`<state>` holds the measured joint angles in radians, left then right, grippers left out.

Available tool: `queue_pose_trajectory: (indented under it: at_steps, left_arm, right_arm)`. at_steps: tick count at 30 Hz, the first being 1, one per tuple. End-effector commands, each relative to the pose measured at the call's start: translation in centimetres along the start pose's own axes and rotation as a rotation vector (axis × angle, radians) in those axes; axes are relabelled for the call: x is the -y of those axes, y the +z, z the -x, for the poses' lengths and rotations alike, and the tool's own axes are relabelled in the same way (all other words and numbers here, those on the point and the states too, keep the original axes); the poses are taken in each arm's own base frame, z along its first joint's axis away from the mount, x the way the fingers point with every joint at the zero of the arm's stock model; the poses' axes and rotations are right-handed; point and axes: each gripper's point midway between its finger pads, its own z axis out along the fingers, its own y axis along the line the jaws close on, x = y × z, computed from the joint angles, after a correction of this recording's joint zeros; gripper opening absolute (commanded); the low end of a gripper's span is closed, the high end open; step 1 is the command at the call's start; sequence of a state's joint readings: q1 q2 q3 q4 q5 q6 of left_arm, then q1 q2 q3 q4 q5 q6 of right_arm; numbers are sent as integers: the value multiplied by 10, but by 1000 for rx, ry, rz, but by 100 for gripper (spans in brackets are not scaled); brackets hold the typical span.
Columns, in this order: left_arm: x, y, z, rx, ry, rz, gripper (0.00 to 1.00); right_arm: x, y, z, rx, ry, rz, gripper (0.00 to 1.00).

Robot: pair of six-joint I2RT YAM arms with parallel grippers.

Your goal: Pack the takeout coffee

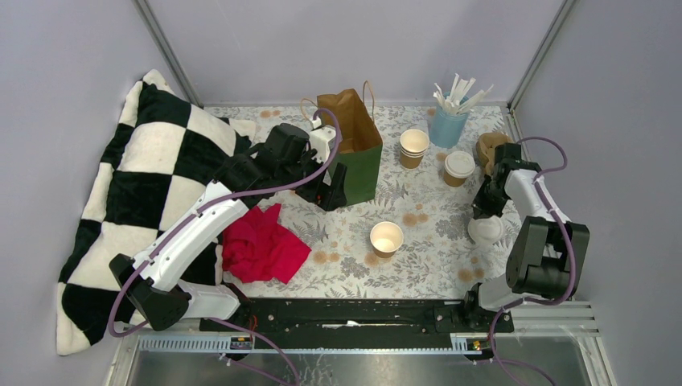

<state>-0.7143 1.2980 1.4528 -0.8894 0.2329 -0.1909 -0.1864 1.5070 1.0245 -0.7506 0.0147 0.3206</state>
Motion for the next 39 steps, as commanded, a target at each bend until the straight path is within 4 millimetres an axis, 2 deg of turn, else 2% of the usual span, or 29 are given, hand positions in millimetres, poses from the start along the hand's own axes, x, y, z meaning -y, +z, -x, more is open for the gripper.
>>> queue_pose_trajectory:
  at_steps: [1,9,12,19,23,26,29,33,36,39]
  left_arm:
    - [4,-7,11,44,28,-2,91]
    - [4,-8,12,46,32,2,91]
    - [4,-8,11,43,32,4,91]
    - [7,-6,8,31,37,-8,91]
    - [8,-6,0,9,35,-10,91]
    - [12,-5,-6,-10,40,-18,91]
    - [14,-1,-16,-37,64,-15,91]
    - [16,9,-34,-84,111,0,93]
    - [22,15,-44,-109,135,-12,94]
    - [22,19,-53,-125,126,-25,94]
  right_arm:
    - [-1,-28,16,74,-4,4,0]
    - [-9,-32,13,61,-30,60,0]
    - [-5,-34,12,56,-50,42,0]
    - [5,-14,1,-21,-79,-14,0]
    - [1,-21,3,-1,-76,9,9]
    - [2,-25,2,6,-71,8,24]
    - [9,-30,3,35,-50,-22,32]
    - [19,-33,9,50,19,-2,35]
    - [23,-37,18,75,36,10,44]
    - [20,-36,22,56,69,80,45]
